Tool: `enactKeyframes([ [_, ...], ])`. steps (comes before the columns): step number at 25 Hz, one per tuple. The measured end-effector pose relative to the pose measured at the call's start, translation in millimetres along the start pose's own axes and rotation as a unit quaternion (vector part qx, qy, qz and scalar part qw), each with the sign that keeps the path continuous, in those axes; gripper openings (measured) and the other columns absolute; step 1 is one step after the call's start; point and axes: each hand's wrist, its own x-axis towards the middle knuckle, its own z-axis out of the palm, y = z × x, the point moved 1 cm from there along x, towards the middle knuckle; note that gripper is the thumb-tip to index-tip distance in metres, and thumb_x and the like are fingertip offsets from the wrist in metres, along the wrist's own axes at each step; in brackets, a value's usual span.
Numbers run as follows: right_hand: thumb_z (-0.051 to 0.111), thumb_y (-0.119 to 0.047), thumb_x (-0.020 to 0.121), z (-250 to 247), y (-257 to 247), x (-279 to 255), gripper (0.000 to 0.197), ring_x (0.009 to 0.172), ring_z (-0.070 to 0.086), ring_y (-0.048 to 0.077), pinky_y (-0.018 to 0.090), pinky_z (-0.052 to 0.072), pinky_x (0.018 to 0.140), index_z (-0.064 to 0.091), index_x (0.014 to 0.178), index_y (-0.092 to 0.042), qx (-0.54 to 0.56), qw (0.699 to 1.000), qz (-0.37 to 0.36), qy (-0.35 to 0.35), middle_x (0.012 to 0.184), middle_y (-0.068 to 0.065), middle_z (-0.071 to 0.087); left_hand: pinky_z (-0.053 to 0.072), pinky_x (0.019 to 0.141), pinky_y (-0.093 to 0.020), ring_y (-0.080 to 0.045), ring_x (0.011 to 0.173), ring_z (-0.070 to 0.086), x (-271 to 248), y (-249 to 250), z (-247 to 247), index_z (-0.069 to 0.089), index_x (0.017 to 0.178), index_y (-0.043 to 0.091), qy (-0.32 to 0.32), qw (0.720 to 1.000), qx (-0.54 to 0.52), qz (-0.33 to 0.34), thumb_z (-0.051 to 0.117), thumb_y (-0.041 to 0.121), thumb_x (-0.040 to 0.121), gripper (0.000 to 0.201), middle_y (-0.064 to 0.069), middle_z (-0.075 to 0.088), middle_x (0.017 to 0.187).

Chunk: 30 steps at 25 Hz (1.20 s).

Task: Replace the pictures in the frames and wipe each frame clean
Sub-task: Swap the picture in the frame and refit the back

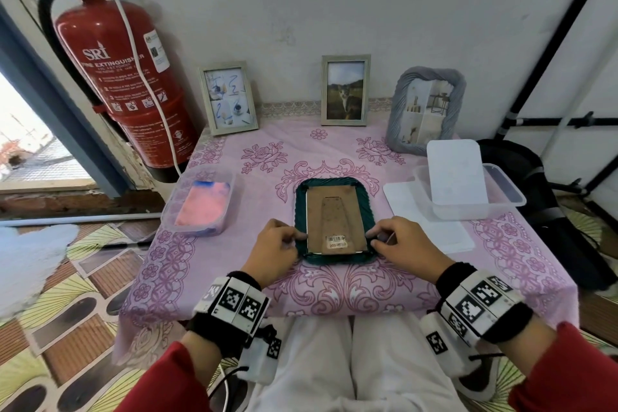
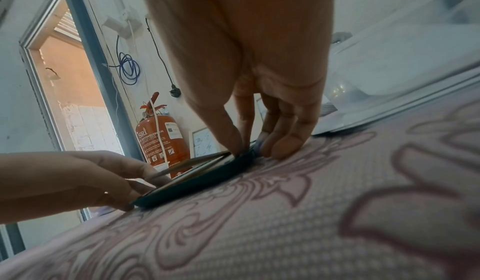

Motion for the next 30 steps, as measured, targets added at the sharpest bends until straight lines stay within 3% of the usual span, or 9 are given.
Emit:
enactKeyframes([
  [2,0.065,-0.009,0.083,-2.0,0.5,-1.1,0.010,0.066,0.052,0.010,0.007,0.041,0.060,0.068,0.092,-0.012,-0.010,1.000,0.004,-0.001,0.075,0.000,0.055,0.043,0.092,-0.022,-0.023,0.099,0.057,-2.9,-1.7,-1.8,0.069,0.106,0.007,0.005,1.000,0.000,0.006,0.053,-0.003,0.083,0.030,-0.008,0.047,0.107],
  [4,0.069,-0.017,0.081,-4.1,0.3,-3.7,0.006,0.070,0.056,0.015,0.020,0.046,0.064,0.067,0.085,-0.014,-0.028,0.999,0.014,0.014,0.076,0.000,0.058,0.045,0.087,-0.021,-0.018,0.090,0.057,-8.5,-2.0,-2.7,0.071,0.095,0.009,0.040,0.999,-0.002,0.012,0.064,0.010,0.082,0.015,-0.005,0.050,0.100],
  [6,0.072,-0.029,0.077,-4.4,-1.0,-7.9,0.011,0.069,0.057,0.013,0.027,0.047,0.064,0.066,0.078,-0.020,-0.055,0.998,0.025,0.018,0.072,-0.005,0.059,0.039,0.073,-0.012,-0.011,0.085,0.053,-14.1,-2.9,-0.9,0.071,0.090,0.013,0.061,0.998,0.022,0.024,0.072,0.022,0.078,0.016,0.000,0.049,0.093],
  [10,0.076,-0.039,0.072,-2.3,-3.2,-13.3,0.018,0.065,0.056,0.002,0.019,0.040,0.055,0.065,0.077,-0.026,-0.066,0.997,0.041,0.022,0.066,-0.011,0.058,0.034,0.069,-0.007,-0.010,0.083,0.052,-18.6,-5.7,6.1,0.070,0.091,0.016,0.088,0.995,0.016,0.033,0.077,0.026,0.074,0.021,-0.001,0.051,0.093],
  [14,0.078,-0.021,0.071,5.5,0.3,-12.2,0.011,0.065,0.059,0.007,0.022,0.050,0.065,0.070,0.077,-0.016,0.005,0.997,0.056,0.053,0.066,-0.007,0.063,0.038,0.064,0.001,-0.005,0.071,0.052,-18.9,-9.5,12.4,0.071,0.090,0.011,0.114,0.991,-0.068,0.000,0.077,0.015,0.073,0.018,-0.008,0.058,0.092],
  [16,0.078,-0.012,0.070,9.7,2.7,-11.8,0.010,0.062,0.059,0.006,0.015,0.049,0.064,0.073,0.078,-0.009,0.044,0.994,0.057,0.080,0.066,-0.002,0.063,0.040,0.063,-0.003,-0.009,0.069,0.053,-19.3,-10.5,15.5,0.072,0.090,0.007,0.119,0.988,-0.101,-0.014,0.076,0.011,0.073,0.018,-0.010,0.061,0.088],
  [19,0.075,-0.005,0.070,15.5,3.7,-13.1,0.009,0.059,0.058,0.003,0.003,0.045,0.057,0.075,0.079,-0.007,0.069,0.992,0.045,0.093,0.064,-0.001,0.064,0.048,0.068,-0.018,-0.015,0.071,0.055,-19.6,-11.6,19.0,0.072,0.090,0.003,0.121,0.980,-0.153,-0.033,0.075,0.007,0.074,0.017,-0.008,0.063,0.079],
  [24,0.074,-0.004,0.072,18.2,4.0,-15.7,0.011,0.060,0.060,0.009,0.004,0.045,0.056,0.073,0.074,-0.015,0.089,0.991,0.029,0.099,0.065,0.001,0.067,0.049,0.070,-0.022,-0.015,0.070,0.056,-20.2,-12.4,21.9,0.072,0.089,0.001,0.137,0.974,-0.178,-0.036,0.073,0.003,0.073,0.016,-0.010,0.064,0.080],
  [30,0.075,-0.001,0.070,15.4,4.3,-17.6,0.013,0.061,0.061,0.004,0.003,0.045,0.057,0.073,0.073,-0.013,0.105,0.989,0.012,0.102,0.068,-0.001,0.067,0.051,0.072,-0.019,-0.016,0.071,0.059,-22.6,-10.3,24.6,0.072,0.084,0.004,0.151,0.970,-0.191,-0.017,0.071,-0.002,0.073,0.013,-0.016,0.065,0.090],
])
